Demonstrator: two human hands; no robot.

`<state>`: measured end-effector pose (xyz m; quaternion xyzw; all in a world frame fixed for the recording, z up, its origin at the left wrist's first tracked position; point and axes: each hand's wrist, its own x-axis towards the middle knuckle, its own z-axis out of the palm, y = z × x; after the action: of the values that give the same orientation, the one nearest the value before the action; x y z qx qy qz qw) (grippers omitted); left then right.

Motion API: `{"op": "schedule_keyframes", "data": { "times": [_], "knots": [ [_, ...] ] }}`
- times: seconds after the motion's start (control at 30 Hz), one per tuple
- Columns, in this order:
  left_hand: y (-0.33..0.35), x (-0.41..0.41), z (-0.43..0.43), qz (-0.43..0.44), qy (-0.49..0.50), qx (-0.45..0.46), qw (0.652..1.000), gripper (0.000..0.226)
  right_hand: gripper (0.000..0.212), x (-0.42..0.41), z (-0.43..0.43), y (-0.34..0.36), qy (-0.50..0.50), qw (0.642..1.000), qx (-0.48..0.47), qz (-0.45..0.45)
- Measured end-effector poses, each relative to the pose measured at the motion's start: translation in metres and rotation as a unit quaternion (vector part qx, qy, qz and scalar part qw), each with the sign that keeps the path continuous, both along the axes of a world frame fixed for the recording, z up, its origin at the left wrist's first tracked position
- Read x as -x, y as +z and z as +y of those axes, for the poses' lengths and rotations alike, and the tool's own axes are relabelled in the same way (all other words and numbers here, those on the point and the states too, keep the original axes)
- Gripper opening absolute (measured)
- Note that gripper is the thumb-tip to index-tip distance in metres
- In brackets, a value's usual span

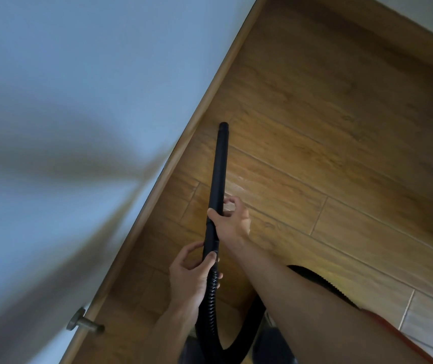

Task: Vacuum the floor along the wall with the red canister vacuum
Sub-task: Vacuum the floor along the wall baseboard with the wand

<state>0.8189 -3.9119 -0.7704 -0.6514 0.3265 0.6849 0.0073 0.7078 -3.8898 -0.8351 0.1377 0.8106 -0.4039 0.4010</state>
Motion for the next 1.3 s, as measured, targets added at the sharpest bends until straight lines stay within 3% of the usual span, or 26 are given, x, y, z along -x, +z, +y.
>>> {"op": "schedule_keyframes", "data": {
  "times": [0.27,0.63,0.93,1.3],
  "knots": [
    [0.003,-0.041,0.003,-0.018,0.043,0.019,0.999,0.024,0.036,-0.044,-0.007,0.0,0.054,0.999,0.007,-0.007],
    [0.007,-0.051,0.074,0.004,-0.001,0.057,0.998,0.023,0.031,-0.04,0.067,0.019,0.057,0.997,-0.044,-0.012],
    [0.028,-0.103,0.078,-0.062,0.077,0.074,0.992,0.019,0.036,-0.102,0.035,0.034,0.203,0.978,-0.028,-0.035],
    [0.036,-0.147,0.099,-0.046,0.083,0.02,0.995,0.022,0.032,-0.153,0.068,0.031,0.159,0.986,-0.052,-0.021]
  ]
}}
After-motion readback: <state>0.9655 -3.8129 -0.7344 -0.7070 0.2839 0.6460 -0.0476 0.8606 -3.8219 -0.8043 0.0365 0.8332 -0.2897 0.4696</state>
